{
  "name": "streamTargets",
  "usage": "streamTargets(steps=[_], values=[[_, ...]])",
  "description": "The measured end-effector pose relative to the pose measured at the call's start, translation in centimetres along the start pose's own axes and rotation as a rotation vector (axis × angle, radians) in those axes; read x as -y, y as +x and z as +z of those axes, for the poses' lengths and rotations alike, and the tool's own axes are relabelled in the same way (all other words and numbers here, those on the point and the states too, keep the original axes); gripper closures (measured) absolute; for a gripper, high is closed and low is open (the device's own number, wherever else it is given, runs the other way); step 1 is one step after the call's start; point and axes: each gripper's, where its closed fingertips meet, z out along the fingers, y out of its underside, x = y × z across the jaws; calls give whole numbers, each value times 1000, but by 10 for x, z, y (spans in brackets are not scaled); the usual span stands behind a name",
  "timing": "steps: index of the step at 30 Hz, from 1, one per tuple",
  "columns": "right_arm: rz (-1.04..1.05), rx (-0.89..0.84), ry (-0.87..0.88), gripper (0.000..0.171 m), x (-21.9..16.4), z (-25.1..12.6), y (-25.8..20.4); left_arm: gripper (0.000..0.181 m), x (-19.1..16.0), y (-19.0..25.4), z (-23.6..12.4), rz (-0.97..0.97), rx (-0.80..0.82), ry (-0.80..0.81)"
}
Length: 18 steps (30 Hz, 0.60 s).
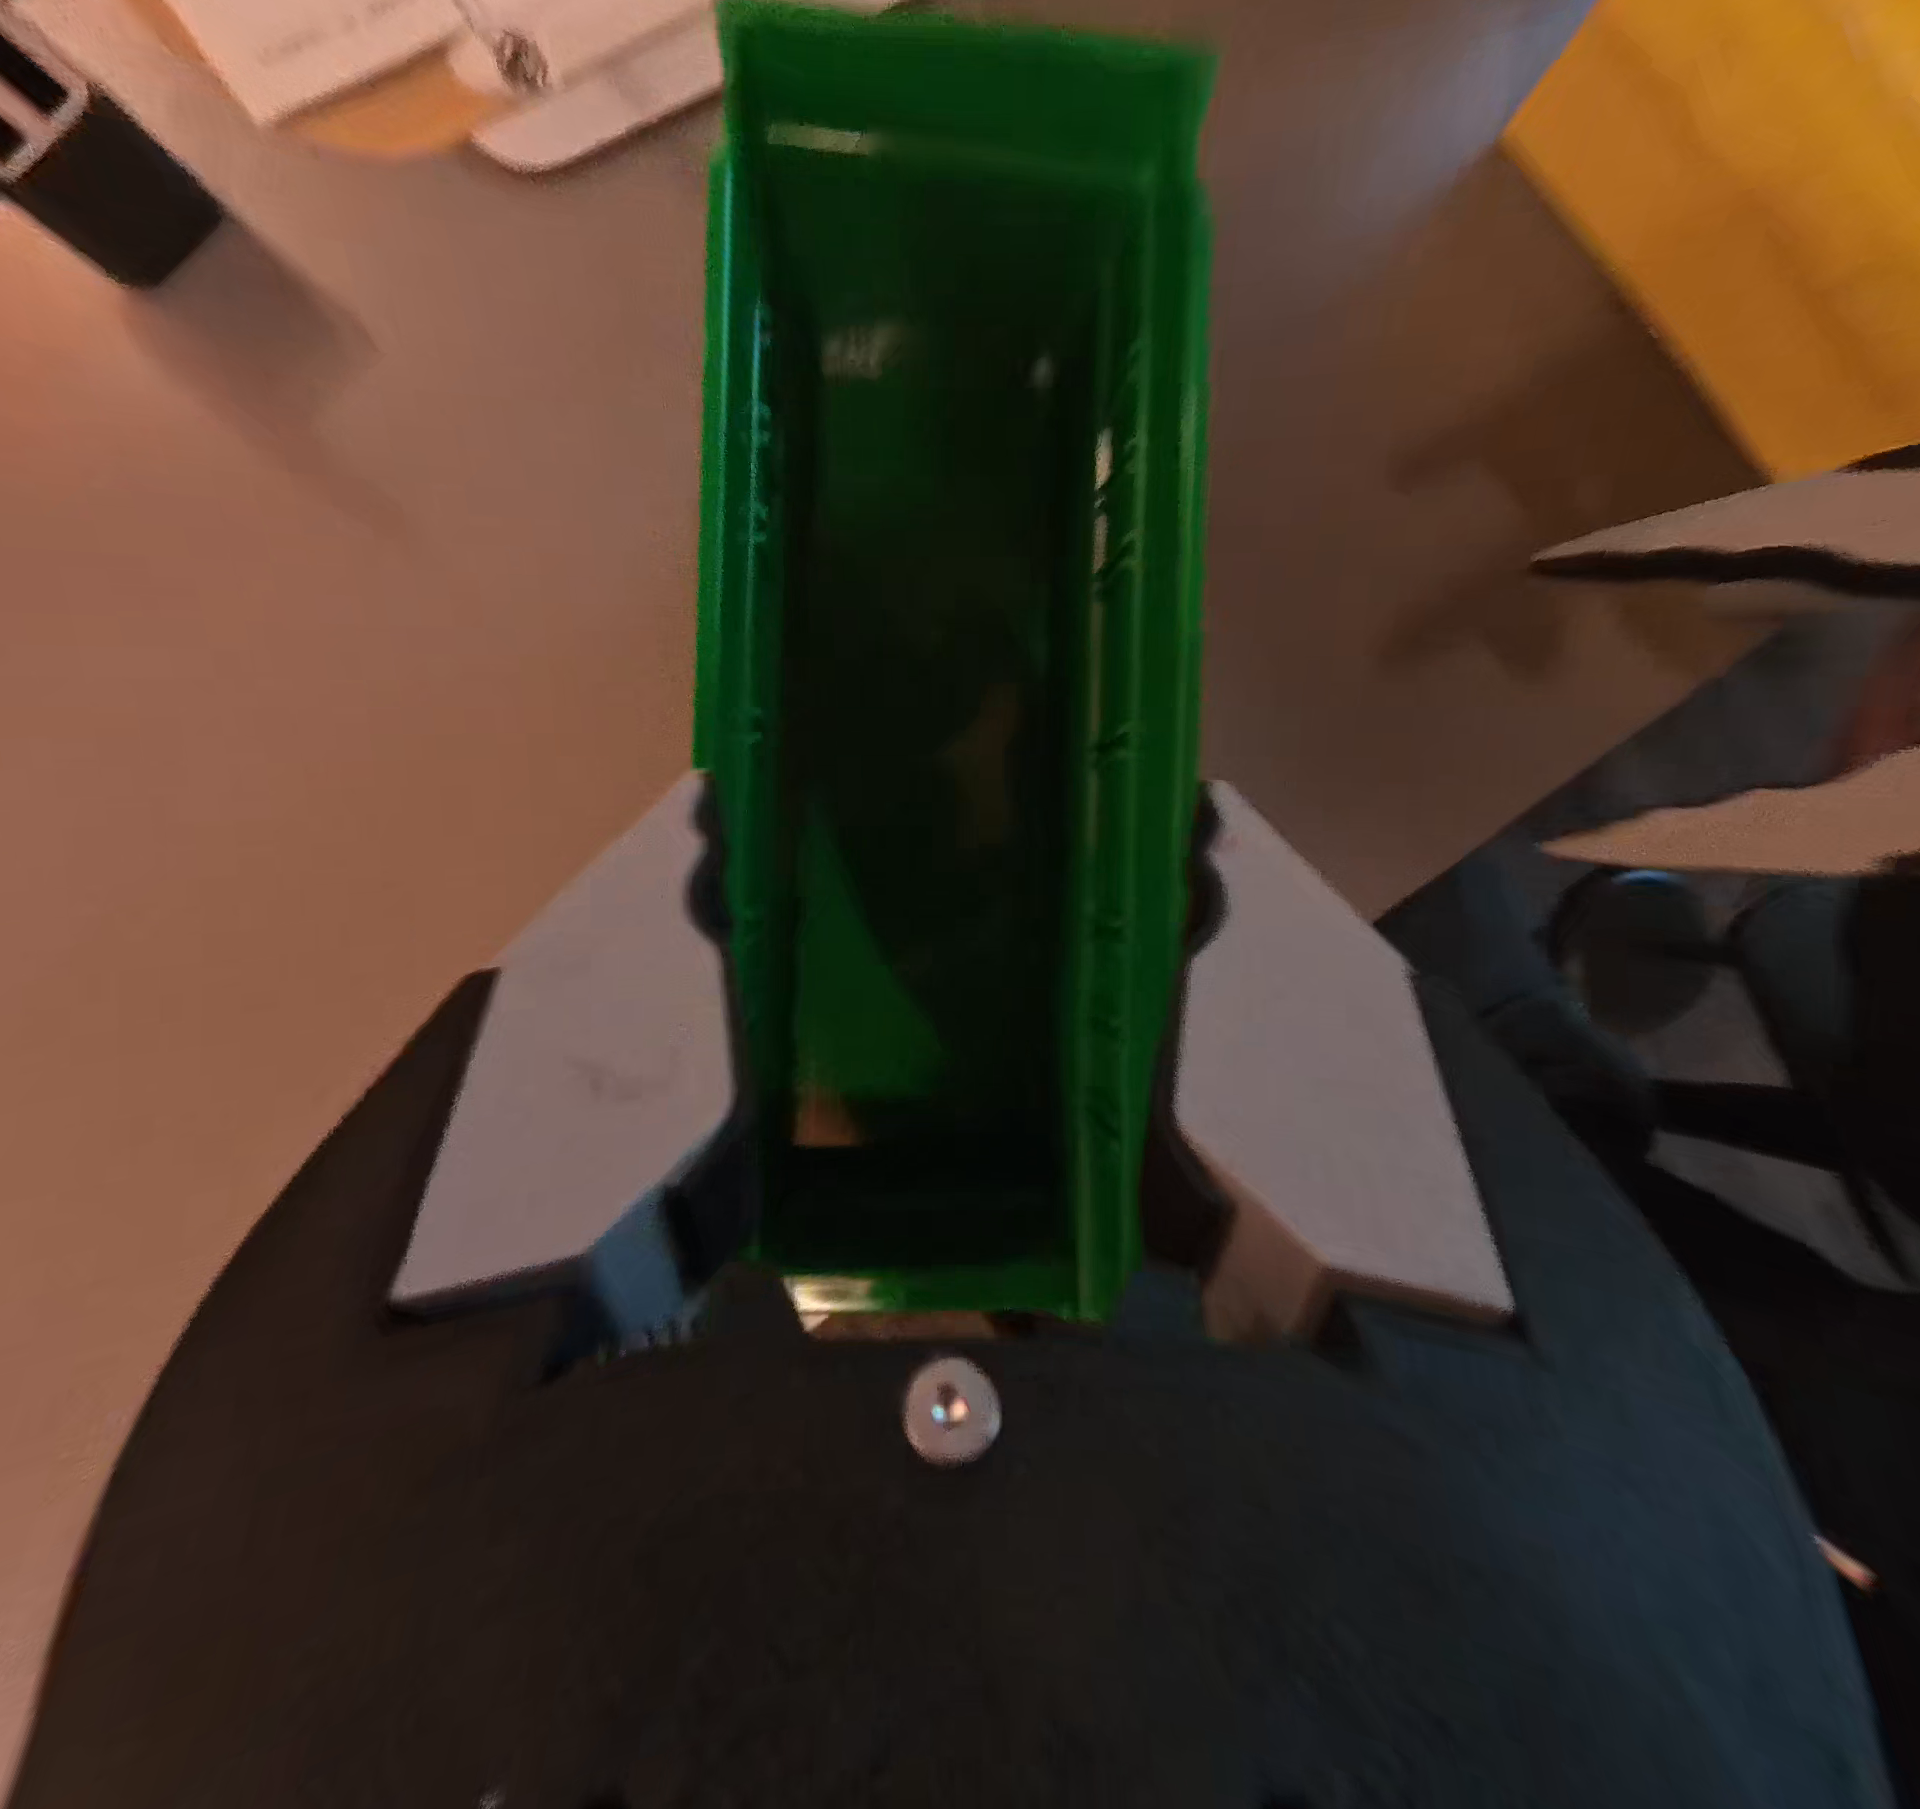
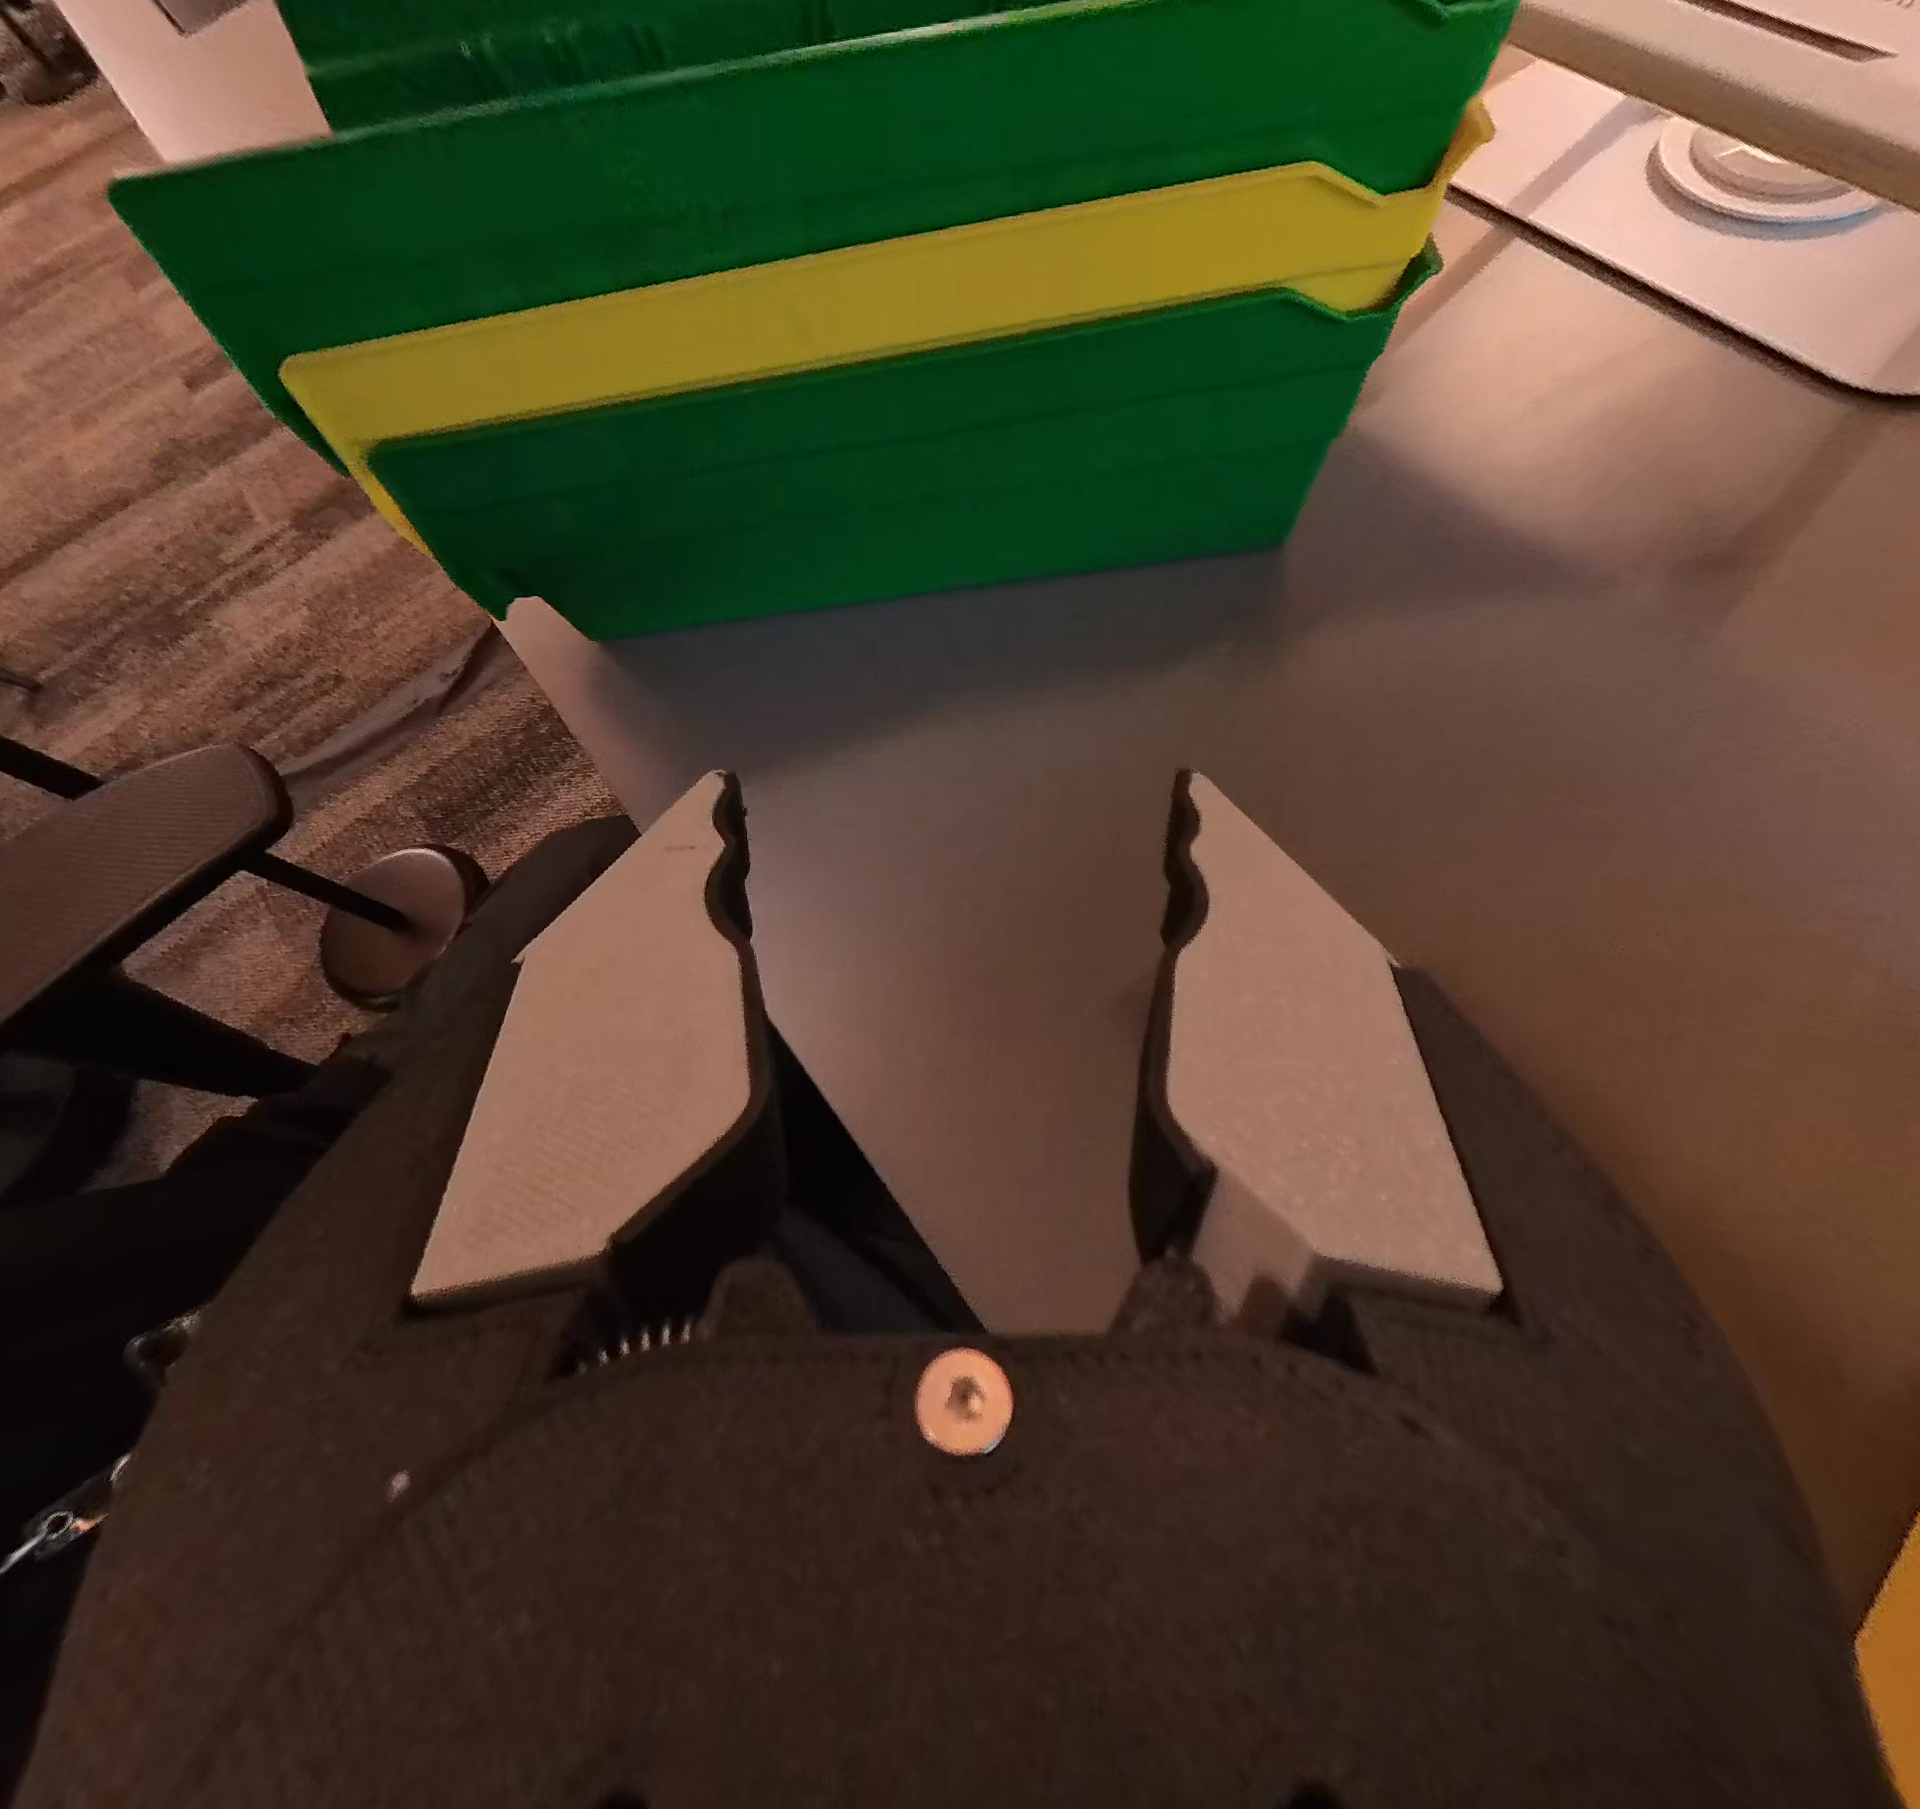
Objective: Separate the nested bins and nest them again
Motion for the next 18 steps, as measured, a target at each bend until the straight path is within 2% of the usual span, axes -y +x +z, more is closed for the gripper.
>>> streamTargets(steps=[3, 4, 7, 12, 16, 18], values=[[9, 0, 5, 92, 0, -1, 2, 151, 9, 14, -24, 13, -104, 58], [9, -1, 6, 92, 1, -2, 2, 156, 7, 14, -28, 31, -99, 51], [5, -4, 7, 92, 1, -3, 2, 158, -8, 16, -27, 89, -72, -9], [-8, -4, -3, 93, -1, -1, -2, 165, -36, 33, -2, 127, -117, -104], [-19, -7, -21, 93, -4, 1, -3, 178, -67, 14, 24, 229, 55, -257], [-18, -8, -23, 93, -4, 1, -2, 181, -61, 12, 25, 237, 85, -234]])
